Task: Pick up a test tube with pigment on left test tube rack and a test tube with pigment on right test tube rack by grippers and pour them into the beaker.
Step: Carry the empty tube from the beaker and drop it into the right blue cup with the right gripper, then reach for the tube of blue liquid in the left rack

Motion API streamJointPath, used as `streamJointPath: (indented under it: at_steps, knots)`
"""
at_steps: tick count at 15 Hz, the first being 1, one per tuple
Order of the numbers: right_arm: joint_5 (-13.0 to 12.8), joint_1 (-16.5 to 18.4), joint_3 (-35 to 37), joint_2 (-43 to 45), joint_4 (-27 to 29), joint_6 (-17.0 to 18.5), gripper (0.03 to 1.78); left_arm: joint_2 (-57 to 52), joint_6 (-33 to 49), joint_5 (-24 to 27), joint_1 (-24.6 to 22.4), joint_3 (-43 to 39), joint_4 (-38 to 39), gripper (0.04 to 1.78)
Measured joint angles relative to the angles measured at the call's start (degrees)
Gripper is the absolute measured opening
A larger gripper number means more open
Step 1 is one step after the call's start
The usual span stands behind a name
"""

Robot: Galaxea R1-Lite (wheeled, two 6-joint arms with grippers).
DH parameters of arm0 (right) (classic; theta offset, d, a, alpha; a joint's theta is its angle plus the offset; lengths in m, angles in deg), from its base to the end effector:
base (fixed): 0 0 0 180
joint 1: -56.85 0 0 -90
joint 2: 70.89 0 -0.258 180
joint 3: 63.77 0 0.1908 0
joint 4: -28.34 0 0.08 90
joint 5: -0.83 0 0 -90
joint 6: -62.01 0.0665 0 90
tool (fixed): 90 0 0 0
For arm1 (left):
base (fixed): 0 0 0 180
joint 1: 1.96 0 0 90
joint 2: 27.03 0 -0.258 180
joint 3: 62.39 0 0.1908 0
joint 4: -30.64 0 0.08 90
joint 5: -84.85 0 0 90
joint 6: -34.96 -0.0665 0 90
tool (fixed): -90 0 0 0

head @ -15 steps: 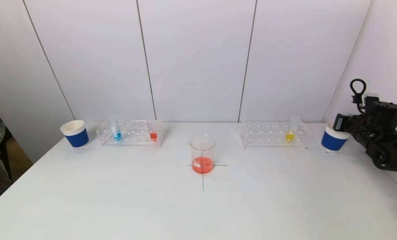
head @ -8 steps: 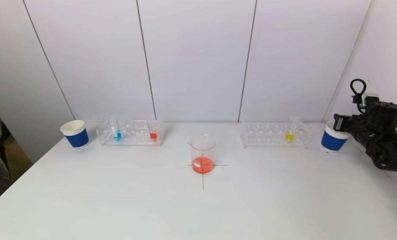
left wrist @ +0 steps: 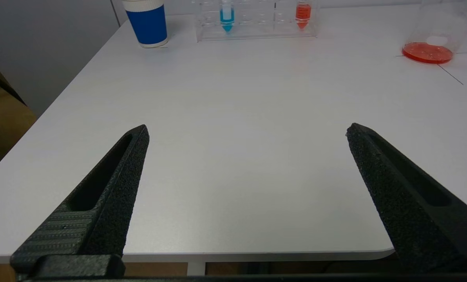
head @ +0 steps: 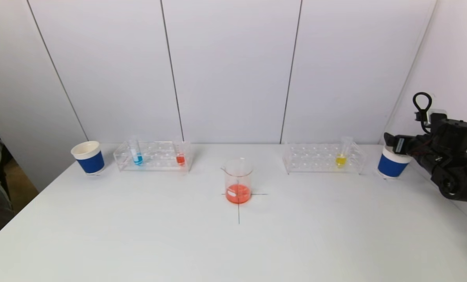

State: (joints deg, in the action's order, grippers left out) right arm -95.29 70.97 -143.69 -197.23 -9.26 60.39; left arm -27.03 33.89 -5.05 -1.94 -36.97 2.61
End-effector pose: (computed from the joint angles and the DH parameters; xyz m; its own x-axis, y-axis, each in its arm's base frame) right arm 0.4141 -0.1115 0.0472 0.9268 -0.3431 -0.1525 0.3404 0.9392 -0.0443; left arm 0.0607 -0.0001 0.0752 0.9990 -0.0021 -0.0455 0.0029 0.9998 0.0186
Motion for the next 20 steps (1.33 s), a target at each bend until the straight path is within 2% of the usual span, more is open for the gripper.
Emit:
streamJointPath:
  at_steps: [4,7,11,15,18,20]
  knots:
    - [0.0,-0.05,0.17,0.71,0.02,0.11,1.77,0.0,0.02,0.0,-0.02,-0.01,0.0,1.76]
    - [0.52,-0.68,0.41,3.13,0.05,1.95,1.77,0.0,0.02,0.0,0.0,-0.01,0.0,1.76]
    - [3.25,-1.62,3.78,9.45,0.02,2.88,1.77,0.0,0.02,0.0,-0.02,-0.01,0.0,1.76]
    - [7.96,-1.82,8.44,18.69,0.02,4.71,1.77,0.0,0.02,-0.02,-0.02,-0.01,0.0,1.76]
    - [9.31,-2.32,10.53,25.22,0.22,5.41,1.77,0.0,0.04,0.0,0.02,0.0,0.0,1.76]
    - [10.3,-3.88,12.3,29.82,0.57,6.5,1.77,0.0,0.02,0.0,0.02,-0.01,0.0,1.76]
